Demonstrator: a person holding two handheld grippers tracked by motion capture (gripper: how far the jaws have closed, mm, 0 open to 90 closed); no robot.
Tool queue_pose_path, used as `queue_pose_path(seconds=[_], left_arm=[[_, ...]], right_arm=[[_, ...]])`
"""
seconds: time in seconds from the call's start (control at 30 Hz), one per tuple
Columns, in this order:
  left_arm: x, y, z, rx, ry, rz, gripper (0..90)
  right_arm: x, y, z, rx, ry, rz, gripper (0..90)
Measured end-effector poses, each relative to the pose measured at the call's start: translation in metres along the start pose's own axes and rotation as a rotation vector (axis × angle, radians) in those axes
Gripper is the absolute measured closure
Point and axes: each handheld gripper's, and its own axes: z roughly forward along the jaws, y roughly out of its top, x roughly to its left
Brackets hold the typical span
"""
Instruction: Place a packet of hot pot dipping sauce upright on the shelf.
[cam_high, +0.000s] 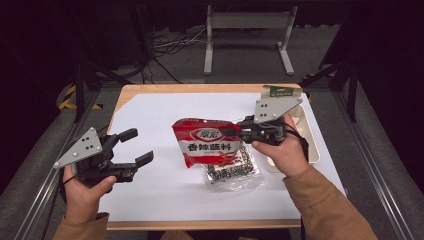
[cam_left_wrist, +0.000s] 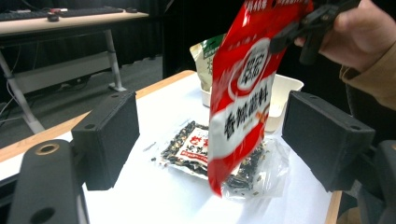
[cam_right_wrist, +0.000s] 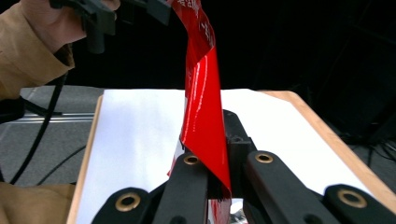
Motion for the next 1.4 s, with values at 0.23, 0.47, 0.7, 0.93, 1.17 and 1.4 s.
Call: queue_pose_path(seconds=[0.23, 0.47, 0.7, 0.93, 1.17, 1.4], left_arm=[[0.008, -0.010, 0.005, 0.040, 0.040, -0.005, 16.6], [0.018, -0.021, 0.008, 0.070, 0.064, -0.031, 14.9], [0.026, -0.029, 0.010, 0.099, 0.091, -0.041, 13.6], [0.038, -0.043, 0.014, 0.118, 0.121, -0.063, 11.2], [0.047, -0.054, 0.017, 0.123, 0.152, -0.062, 8.4], [0.055, -0.063, 0.022, 0.146, 0.155, -0.083, 8.3]], right_arm=[[-0.011, 0.002, -0.023, 0.002, -0.059, 0.001, 88.6], [-0.023, 0.001, -0.048, -0.002, -0.115, 0.003, 88.7], [-0.038, -0.004, -0.072, -0.006, -0.157, 0.014, 88.7], [-0.055, -0.012, -0.095, -0.015, -0.196, 0.024, 88.7], [-0.070, -0.019, -0.111, -0.004, -0.232, 0.031, 88.6], [-0.083, -0.027, -0.125, -0.001, -0.267, 0.038, 88.7]])
